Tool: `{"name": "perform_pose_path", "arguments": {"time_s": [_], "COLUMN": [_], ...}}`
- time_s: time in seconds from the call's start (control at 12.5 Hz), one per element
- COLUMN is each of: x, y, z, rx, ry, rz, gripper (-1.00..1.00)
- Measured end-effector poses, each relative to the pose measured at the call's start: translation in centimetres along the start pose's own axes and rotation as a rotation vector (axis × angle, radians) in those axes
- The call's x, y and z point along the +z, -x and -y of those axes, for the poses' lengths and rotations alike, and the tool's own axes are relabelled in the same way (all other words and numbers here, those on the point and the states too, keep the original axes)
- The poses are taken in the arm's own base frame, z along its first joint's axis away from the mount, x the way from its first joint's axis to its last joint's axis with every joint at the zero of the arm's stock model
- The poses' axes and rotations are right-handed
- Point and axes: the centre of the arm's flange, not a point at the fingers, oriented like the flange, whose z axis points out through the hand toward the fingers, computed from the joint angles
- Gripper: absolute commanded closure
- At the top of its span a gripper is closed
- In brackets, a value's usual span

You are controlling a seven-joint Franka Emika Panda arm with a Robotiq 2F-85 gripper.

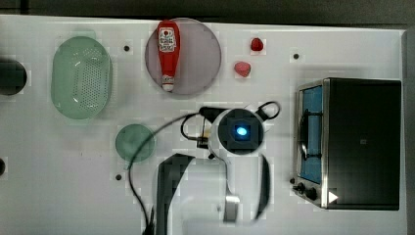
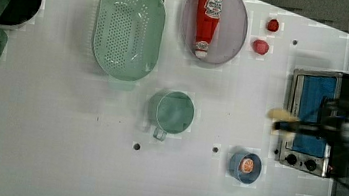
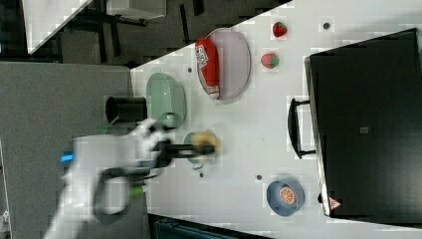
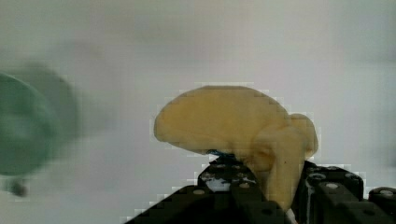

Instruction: Pick Banana and place it in mug.

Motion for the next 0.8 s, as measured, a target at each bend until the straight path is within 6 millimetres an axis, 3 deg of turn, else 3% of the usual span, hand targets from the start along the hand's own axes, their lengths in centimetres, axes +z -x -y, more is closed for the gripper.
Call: {"name": "perform_pose_path", "arguments": {"time_s": [0.08,0.24,0.32,0.48,0.64,0.8], "x": [-5.6,-11.2,-11.4,-9.6,-7.0,-4.3], "y": [0.0,1.5,1.9,2.0,2.5,5.0], "z": [0.5,1.8,2.7,5.5,10.8,17.8], "rx": [-0.009,0.004,0.01,0.039,0.045,0.083], "ry": [-0.005,0.0,-0.006,0.008,0.019,-0.019], "rz": [-0.067,-0.149,-0.151,-0.111,-0.058,0.009], "gripper": [0.46,0.46,0.46,0.46,0.46,0.46]}}
